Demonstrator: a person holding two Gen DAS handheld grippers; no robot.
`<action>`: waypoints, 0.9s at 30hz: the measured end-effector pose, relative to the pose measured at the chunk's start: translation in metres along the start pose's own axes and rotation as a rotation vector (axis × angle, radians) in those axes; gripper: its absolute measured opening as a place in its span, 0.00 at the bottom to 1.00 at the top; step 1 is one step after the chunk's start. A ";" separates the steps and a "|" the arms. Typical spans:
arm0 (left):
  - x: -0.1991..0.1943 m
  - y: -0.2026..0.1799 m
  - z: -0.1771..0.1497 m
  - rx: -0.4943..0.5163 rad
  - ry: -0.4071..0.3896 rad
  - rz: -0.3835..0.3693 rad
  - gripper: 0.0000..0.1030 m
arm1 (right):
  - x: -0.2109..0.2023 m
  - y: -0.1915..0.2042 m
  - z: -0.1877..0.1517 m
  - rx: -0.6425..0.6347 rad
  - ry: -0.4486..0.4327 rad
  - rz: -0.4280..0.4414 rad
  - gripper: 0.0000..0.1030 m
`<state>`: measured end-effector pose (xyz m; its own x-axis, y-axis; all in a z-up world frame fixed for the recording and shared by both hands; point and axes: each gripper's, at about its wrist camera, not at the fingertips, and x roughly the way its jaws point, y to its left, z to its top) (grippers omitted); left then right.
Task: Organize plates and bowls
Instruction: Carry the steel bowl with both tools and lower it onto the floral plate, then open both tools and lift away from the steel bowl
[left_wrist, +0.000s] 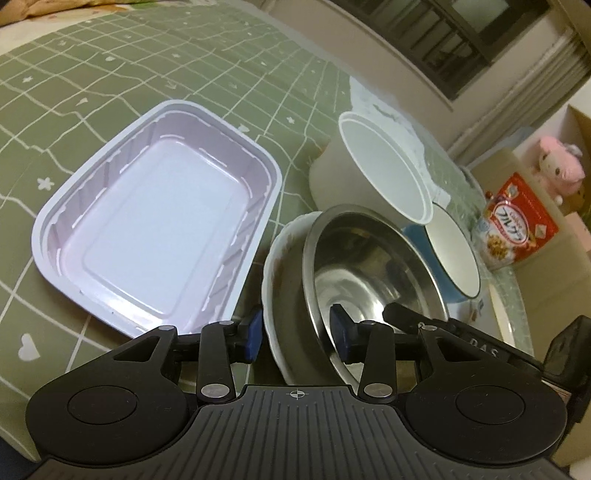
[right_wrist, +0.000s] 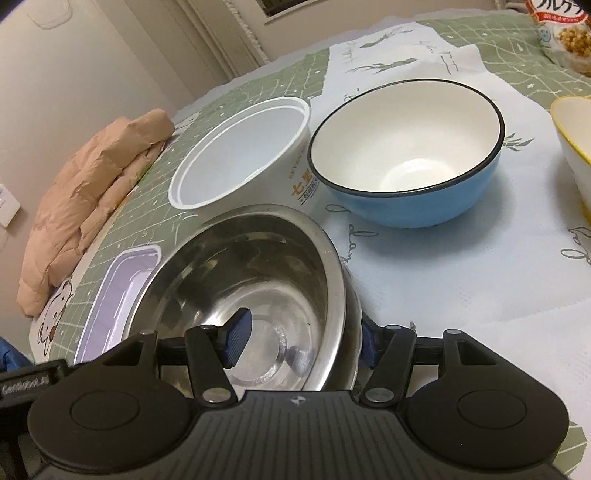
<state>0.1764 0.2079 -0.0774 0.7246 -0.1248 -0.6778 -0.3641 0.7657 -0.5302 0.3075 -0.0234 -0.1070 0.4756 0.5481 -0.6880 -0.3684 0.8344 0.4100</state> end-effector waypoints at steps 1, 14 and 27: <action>0.000 -0.001 0.000 0.009 -0.002 0.004 0.42 | -0.002 0.000 -0.002 -0.002 0.002 0.003 0.58; 0.027 -0.049 -0.008 0.177 0.029 0.010 0.50 | -0.043 -0.030 -0.015 0.034 -0.038 -0.026 0.58; -0.016 -0.069 0.005 0.094 -0.044 0.021 0.19 | -0.053 -0.030 -0.016 0.023 -0.065 -0.082 0.58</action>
<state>0.1934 0.1601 -0.0275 0.7429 -0.0815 -0.6644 -0.3250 0.8238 -0.4644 0.2806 -0.0786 -0.0922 0.5542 0.4803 -0.6798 -0.3080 0.8771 0.3686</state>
